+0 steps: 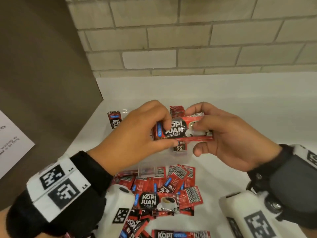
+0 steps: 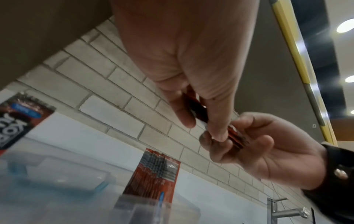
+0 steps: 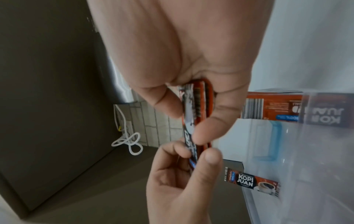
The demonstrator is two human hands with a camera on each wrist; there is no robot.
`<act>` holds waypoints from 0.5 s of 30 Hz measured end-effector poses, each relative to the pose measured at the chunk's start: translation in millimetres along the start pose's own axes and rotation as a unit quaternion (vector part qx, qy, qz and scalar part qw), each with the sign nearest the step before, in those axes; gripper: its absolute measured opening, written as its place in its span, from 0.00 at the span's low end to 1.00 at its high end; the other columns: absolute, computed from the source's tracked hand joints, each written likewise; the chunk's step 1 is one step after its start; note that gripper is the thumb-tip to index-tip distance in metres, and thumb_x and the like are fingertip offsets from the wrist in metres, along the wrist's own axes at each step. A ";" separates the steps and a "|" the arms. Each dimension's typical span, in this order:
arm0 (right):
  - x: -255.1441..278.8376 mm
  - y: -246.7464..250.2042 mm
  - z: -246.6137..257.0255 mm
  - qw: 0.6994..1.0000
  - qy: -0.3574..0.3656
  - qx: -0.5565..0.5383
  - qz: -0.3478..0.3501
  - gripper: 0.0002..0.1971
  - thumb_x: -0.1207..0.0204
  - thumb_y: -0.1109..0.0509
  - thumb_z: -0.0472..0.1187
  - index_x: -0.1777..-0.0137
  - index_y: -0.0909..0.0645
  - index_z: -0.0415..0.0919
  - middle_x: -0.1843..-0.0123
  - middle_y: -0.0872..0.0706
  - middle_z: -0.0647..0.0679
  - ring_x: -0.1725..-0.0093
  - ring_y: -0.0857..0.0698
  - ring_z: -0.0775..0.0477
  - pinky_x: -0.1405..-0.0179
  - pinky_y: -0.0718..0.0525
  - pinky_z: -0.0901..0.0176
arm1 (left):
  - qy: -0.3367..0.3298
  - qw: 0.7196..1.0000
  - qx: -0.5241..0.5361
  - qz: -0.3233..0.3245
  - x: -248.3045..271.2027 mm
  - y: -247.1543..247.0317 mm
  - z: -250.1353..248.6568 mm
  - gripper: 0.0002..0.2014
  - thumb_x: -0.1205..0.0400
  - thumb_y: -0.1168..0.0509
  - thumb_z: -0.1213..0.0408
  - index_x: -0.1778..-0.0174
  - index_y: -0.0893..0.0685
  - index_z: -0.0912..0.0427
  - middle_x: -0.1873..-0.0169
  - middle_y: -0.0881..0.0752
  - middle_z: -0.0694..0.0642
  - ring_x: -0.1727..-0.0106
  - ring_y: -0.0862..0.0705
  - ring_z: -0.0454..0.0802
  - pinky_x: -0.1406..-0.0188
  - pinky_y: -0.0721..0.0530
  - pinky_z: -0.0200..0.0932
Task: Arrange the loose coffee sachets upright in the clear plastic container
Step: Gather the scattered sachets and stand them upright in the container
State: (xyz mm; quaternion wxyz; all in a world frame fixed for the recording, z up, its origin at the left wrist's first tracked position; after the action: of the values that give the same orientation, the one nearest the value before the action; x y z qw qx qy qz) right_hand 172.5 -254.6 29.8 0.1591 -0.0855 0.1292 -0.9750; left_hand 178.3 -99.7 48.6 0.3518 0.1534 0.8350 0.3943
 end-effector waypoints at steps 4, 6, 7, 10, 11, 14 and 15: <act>-5.8 -4.1 6.8 0.999 0.021 0.038 -0.007 0.14 0.25 0.42 0.21 0.51 0.25 0.41 0.55 0.20 0.38 0.69 0.21 0.48 0.80 0.20 0.63 | 0.005 1.000 0.016 -0.002 -0.1 -8.5 1.9 0.19 0.31 0.22 0.60 0.60 0.30 0.46 0.52 0.22 0.47 0.52 0.23 0.38 0.55 0.27 0.26; -7.0 -2.2 13.8 0.997 0.053 0.047 -0.021 0.15 0.26 0.40 0.19 0.52 0.24 0.40 0.57 0.19 0.40 0.69 0.21 0.49 0.79 0.19 0.65 | 0.008 1.000 0.019 -0.007 1.9 -7.5 4.5 0.19 0.28 0.24 0.66 0.58 0.29 0.46 0.49 0.21 0.48 0.48 0.23 0.36 0.52 0.26 0.25; -7.7 -2.1 16.3 0.995 0.072 0.060 -0.026 0.16 0.27 0.39 0.19 0.51 0.23 0.40 0.57 0.19 0.42 0.67 0.19 0.50 0.77 0.17 0.64 | 0.012 0.999 0.018 -0.024 2.0 -6.0 6.0 0.18 0.28 0.25 0.70 0.57 0.28 0.48 0.50 0.21 0.48 0.48 0.23 0.36 0.51 0.27 0.25; -14.2 -8.0 14.5 0.979 0.106 0.174 -0.025 0.19 0.26 0.38 0.21 0.47 0.22 0.45 0.50 0.18 0.44 0.58 0.16 0.48 0.63 0.13 0.56 | 0.039 0.997 0.028 -0.054 0.0 -9.1 3.5 0.21 0.27 0.30 0.77 0.52 0.30 0.48 0.50 0.27 0.42 0.48 0.27 0.32 0.52 0.31 0.20; -17.1 -11.8 13.4 0.963 0.118 0.239 -0.025 0.19 0.26 0.39 0.22 0.46 0.22 0.47 0.47 0.19 0.42 0.55 0.16 0.46 0.59 0.13 0.54 | 0.053 0.996 0.040 -0.051 -0.1 -13.3 1.1 0.24 0.26 0.32 0.79 0.51 0.33 0.46 0.49 0.31 0.41 0.48 0.28 0.32 0.52 0.32 0.18; -19.7 -18.0 19.8 0.904 0.185 0.383 -0.042 0.18 0.26 0.38 0.25 0.49 0.23 0.51 0.44 0.22 0.43 0.54 0.19 0.49 0.53 0.16 0.56 | 0.134 0.973 0.187 -0.006 3.6 -25.4 2.5 0.26 0.25 0.35 0.80 0.49 0.38 0.44 0.46 0.31 0.50 0.53 0.27 0.33 0.59 0.28 0.20; -18.1 -18.3 24.3 0.883 0.214 0.415 -0.046 0.18 0.26 0.38 0.25 0.50 0.23 0.52 0.46 0.22 0.46 0.54 0.20 0.53 0.53 0.18 0.62 | 0.155 0.956 0.249 0.001 5.6 -26.0 5.3 0.27 0.26 0.35 0.80 0.47 0.38 0.44 0.43 0.30 0.52 0.53 0.25 0.31 0.60 0.26 0.22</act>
State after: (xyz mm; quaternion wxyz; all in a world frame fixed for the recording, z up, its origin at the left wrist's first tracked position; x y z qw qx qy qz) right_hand 189.2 -237.3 55.7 0.1038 0.1936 -0.2598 -0.9403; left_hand 178.7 -110.5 23.7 0.1682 0.1736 0.9509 0.1933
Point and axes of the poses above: each hand's wrist, its own x-axis away from the middle knuckle, its own y-axis out of the back of the hand, z = x × y, the point moved 5 cm from there along -x, towards the middle knuckle
